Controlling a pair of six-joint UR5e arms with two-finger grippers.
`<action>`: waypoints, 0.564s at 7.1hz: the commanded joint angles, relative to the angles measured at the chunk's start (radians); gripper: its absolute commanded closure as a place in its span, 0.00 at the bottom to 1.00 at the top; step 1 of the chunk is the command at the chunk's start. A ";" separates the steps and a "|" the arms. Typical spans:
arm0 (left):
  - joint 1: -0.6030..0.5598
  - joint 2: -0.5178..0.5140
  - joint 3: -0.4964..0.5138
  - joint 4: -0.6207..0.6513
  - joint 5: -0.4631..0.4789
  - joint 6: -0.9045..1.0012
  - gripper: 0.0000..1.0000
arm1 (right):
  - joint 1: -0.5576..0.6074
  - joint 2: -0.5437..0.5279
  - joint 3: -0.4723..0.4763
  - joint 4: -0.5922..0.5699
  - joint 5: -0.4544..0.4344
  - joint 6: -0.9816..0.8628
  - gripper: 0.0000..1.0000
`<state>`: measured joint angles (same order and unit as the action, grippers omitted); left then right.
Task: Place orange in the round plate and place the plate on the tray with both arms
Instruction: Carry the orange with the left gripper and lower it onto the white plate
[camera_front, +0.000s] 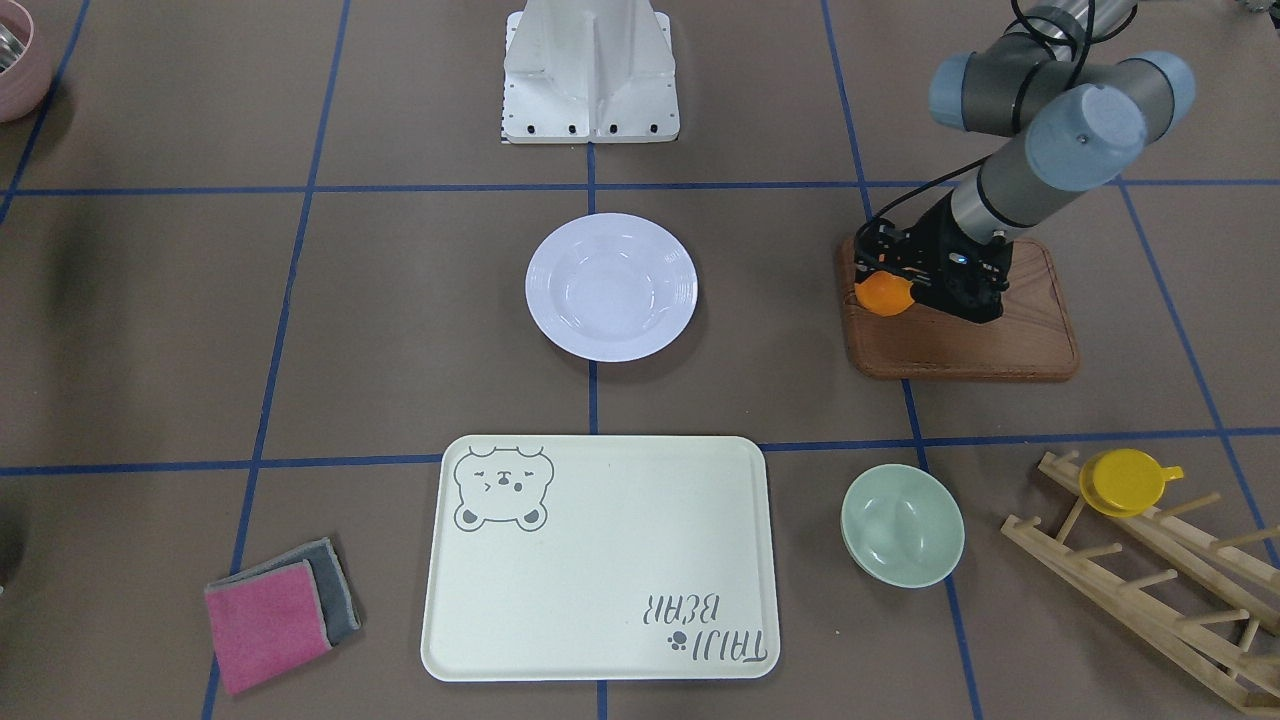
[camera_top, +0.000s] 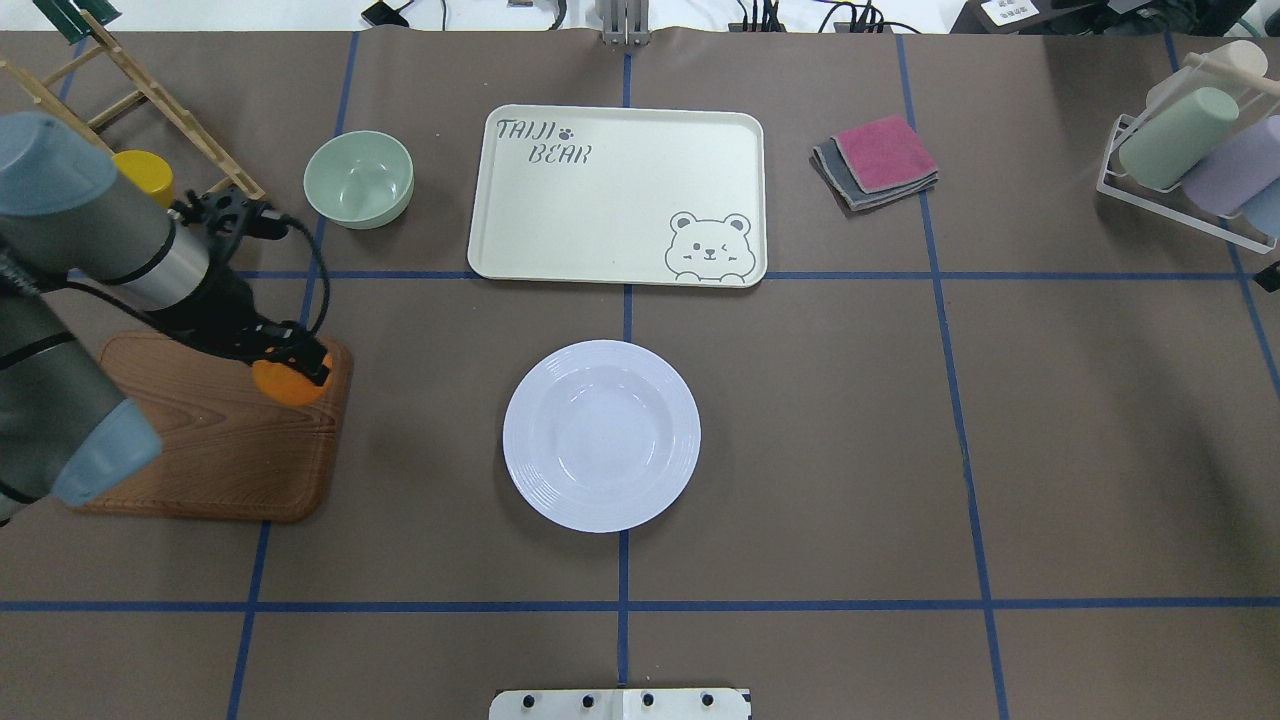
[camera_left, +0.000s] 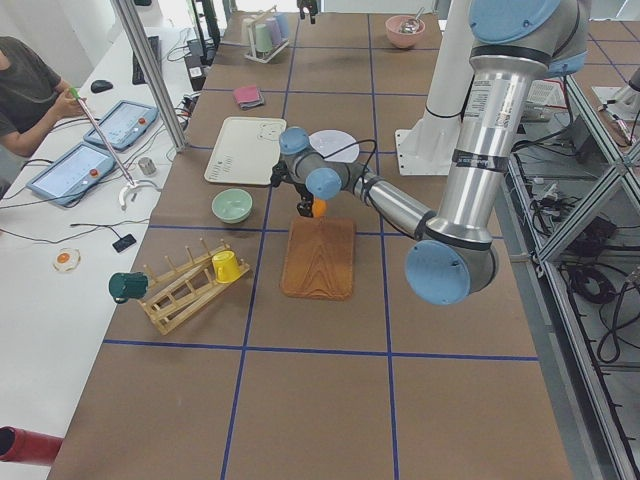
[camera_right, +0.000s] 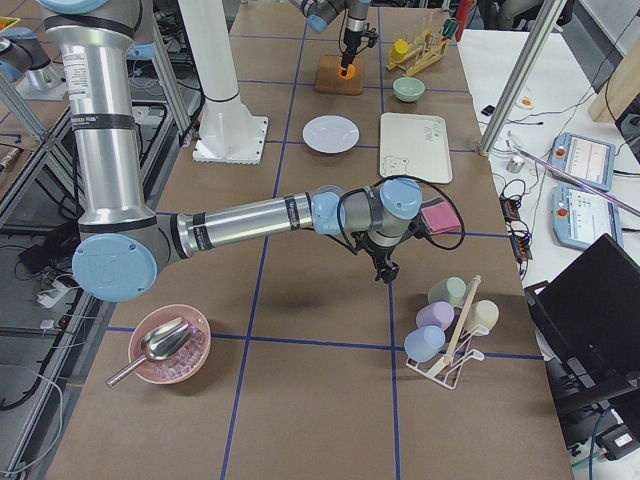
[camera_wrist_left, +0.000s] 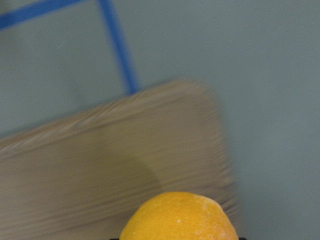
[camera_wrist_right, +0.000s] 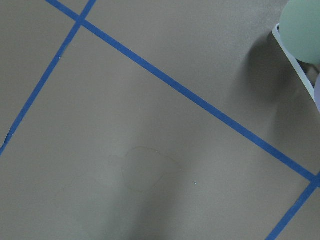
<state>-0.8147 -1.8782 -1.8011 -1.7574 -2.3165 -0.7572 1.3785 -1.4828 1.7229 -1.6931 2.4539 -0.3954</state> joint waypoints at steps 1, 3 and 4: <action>0.163 -0.252 0.018 0.061 0.100 -0.337 1.00 | -0.024 0.036 0.007 0.001 0.000 0.100 0.00; 0.273 -0.431 0.163 0.061 0.253 -0.437 1.00 | -0.088 0.088 0.000 0.001 -0.003 0.203 0.00; 0.320 -0.447 0.195 0.065 0.308 -0.438 1.00 | -0.101 0.102 -0.005 0.001 -0.004 0.217 0.00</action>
<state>-0.5572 -2.2708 -1.6641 -1.6963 -2.0854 -1.1678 1.3012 -1.4037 1.7235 -1.6920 2.4516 -0.2139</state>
